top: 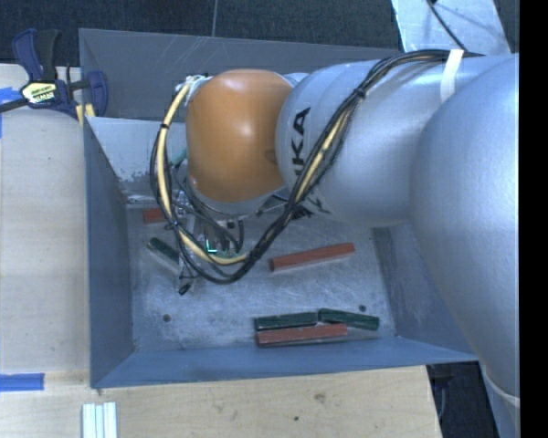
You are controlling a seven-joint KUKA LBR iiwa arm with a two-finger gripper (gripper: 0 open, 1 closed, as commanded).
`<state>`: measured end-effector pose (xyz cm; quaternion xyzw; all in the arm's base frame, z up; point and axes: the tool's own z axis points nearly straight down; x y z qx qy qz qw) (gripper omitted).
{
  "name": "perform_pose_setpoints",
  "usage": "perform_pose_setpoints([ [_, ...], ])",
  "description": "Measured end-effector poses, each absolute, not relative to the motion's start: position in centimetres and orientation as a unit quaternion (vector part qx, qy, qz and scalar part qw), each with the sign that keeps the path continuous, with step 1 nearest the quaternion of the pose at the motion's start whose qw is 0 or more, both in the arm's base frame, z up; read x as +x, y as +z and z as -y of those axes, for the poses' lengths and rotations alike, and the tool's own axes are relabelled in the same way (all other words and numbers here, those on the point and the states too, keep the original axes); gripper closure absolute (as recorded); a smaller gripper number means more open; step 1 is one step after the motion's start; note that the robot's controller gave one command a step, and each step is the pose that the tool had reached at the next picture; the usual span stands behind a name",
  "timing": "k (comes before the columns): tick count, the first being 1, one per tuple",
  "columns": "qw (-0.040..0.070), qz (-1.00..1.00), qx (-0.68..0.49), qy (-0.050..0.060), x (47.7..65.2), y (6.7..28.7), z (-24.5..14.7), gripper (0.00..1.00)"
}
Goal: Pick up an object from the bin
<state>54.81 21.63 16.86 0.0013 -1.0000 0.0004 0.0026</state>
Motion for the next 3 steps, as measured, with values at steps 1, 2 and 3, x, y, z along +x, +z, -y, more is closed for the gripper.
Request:
perform_pose_setpoints([
  [1,0.002,1.0,0.026,0.001,55.5,6.6,-19.0,0.0],
  [2,-0.002,1.0,0.026,-0.001,55.8,7.1,-19.2,1.0],
  [3,-0.007,0.999,0.043,-0.001,59.3,29.5,-18.5,1.0],
])
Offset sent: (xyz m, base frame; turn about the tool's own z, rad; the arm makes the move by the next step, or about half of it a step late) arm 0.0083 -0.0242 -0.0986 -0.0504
